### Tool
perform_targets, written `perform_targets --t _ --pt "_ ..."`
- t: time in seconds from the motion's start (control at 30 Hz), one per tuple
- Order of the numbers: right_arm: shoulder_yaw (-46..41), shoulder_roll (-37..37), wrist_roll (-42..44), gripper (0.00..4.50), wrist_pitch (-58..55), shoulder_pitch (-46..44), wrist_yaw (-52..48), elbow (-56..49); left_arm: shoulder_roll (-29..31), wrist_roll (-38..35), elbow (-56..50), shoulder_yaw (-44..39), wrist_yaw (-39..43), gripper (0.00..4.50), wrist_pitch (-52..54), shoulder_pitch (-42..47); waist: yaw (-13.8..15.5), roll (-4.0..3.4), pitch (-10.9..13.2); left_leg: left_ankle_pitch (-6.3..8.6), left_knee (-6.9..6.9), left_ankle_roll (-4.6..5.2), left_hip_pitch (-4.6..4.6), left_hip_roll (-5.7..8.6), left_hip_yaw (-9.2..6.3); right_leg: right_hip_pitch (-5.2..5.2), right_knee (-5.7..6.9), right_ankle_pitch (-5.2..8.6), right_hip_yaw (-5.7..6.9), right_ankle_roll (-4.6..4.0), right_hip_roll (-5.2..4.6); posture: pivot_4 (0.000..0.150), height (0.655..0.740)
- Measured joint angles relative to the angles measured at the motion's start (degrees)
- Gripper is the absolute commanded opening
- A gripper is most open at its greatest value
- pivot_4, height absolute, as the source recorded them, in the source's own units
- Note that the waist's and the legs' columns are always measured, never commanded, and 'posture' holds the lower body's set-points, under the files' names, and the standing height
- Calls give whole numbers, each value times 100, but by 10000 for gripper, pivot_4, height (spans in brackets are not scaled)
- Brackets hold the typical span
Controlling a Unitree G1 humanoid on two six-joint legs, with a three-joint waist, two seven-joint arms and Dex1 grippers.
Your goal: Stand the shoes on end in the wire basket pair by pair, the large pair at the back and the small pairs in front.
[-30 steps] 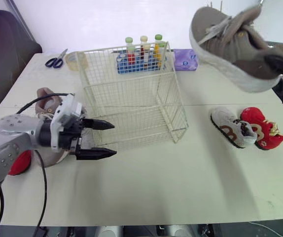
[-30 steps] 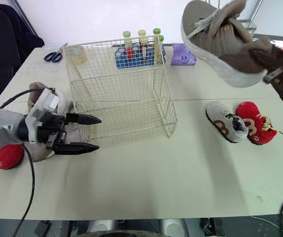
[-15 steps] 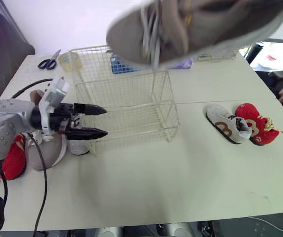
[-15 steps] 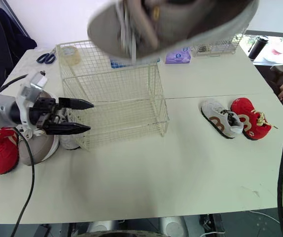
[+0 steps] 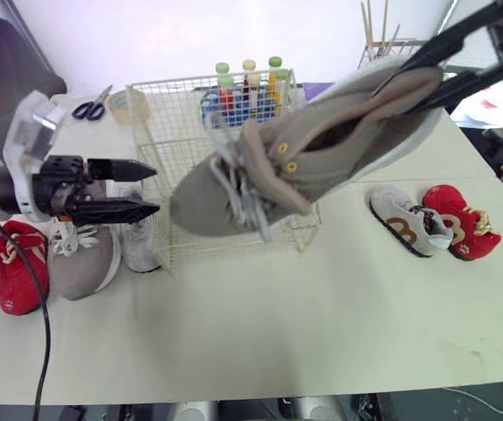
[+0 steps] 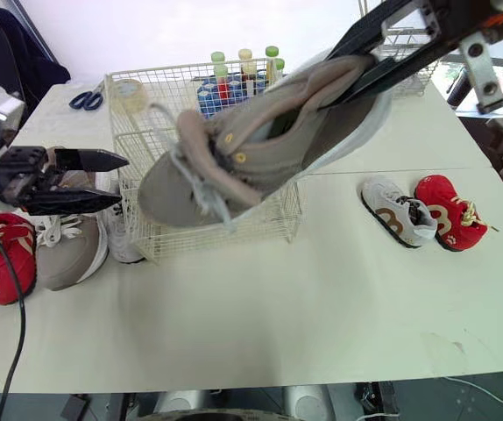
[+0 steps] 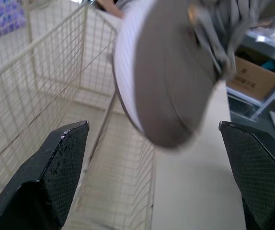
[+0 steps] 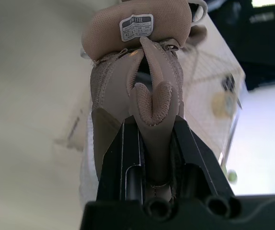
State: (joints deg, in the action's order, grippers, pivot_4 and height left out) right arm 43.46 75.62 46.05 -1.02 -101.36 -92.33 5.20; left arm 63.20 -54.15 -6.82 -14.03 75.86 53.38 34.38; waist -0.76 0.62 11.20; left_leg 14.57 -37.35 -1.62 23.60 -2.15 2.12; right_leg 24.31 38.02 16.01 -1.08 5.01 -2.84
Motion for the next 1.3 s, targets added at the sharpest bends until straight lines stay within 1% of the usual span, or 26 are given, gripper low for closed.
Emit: perform_targets --t 0.1,0.2,0.27,0.37,0.47,0.63,0.8,1.03,1.07,1.1,1.13,1.2,1.27,1.3 --pt "451 -25 278 1550 279 -6 -2 -57 1 125 17 341 260 45000 -71 305 -3 2 0 0 -9 0 1 0 10 0 6 0 -2 0 0 1500 7400" --pt "705 -64 507 1550 533 -95 -2 -72 -124 246 172 666 458 45000 -118 712 -1 2 0 0 -11 0 2 -1 9 2 9 0 -2 0 2 1500 7400" --pt "824 -85 588 1550 711 -197 -3 -70 -252 239 161 872 597 45000 -90 925 -5 3 0 0 -12 0 3 -2 9 2 9 0 -2 0 4 1500 7400" --pt "1004 -101 674 1550 927 -313 -3 -37 -315 272 78 1230 867 45000 -27 1002 -11 3 0 0 -12 0 4 -3 8 2 9 0 -3 0 5 1500 7400" --pt "1137 -268 715 1550 1042 -444 -3 67 -414 382 66 1609 1173 45000 -19 1156 -24 3 0 0 -16 0 4 -7 8 3 12 0 -3 0 10 1500 7400" --pt "1255 -386 779 1550 1112 -594 -3 71 -543 476 421 2204 1557 45000 75 1691 1 3 0 2 -32 3 12 -15 5 5 14 0 -2 0 19 1500 7400" --pt "1257 -429 922 1550 1133 -595 -3 50 -652 260 274 2543 1591 45000 177 1782 -2 3 0 12 -69 21 47 -23 -4 18 17 -1 -1 0 19 1500 7400" --pt "1242 -609 960 1550 1197 -599 -4 30 -628 29 -240 2873 1589 45000 387 1540 4 3 0 12 -73 21 51 -22 -21 21 19 -1 2 0 19 1500 7400" --pt "1237 -626 972 1546 1196 -599 -4 30 -658 10 -250 2874 1589 40156 413 1518 9 3 0 12 -74 21 53 -22 -21 21 19 -1 3 0 19 1500 7400" --pt "1223 -642 994 1546 1195 -599 -4 30 -687 9 -251 2872 1589 37739 443 1501 10 3 0 12 -75 21 53 -22 -21 20 19 -1 3 0 19 1500 7400" --pt "1207 -648 1032 1546 1188 -599 -4 30 -727 10 -256 2871 1585 33855 468 1462 10 3 0 12 -76 21 53 -21 -22 20 19 -1 3 0 19 1500 7400" --pt "1188 -644 1100 1546 1149 -598 -4 20 -796 11 -256 2852 1562 24910 499 1408 10 3 0 12 -76 21 54 -21 -24 21 20 -1 4 0 19 1500 7400" --pt "1148 -641 1124 11079 1110 -593 -4 12 -877 13 -255 2803 1493 18597 548 1361 8 3 0 12 -76 21 54 -21 -25 20 20 -1 4 0 19 1500 7400" --pt "1094 -640 1126 14569 1085 -586 -3 13 -911 14 -257 2785 1465 15343 587 1335 7 3 0 12 -77 21 54 -21 -25 21 20 -1 4 0 19 1500 7400"
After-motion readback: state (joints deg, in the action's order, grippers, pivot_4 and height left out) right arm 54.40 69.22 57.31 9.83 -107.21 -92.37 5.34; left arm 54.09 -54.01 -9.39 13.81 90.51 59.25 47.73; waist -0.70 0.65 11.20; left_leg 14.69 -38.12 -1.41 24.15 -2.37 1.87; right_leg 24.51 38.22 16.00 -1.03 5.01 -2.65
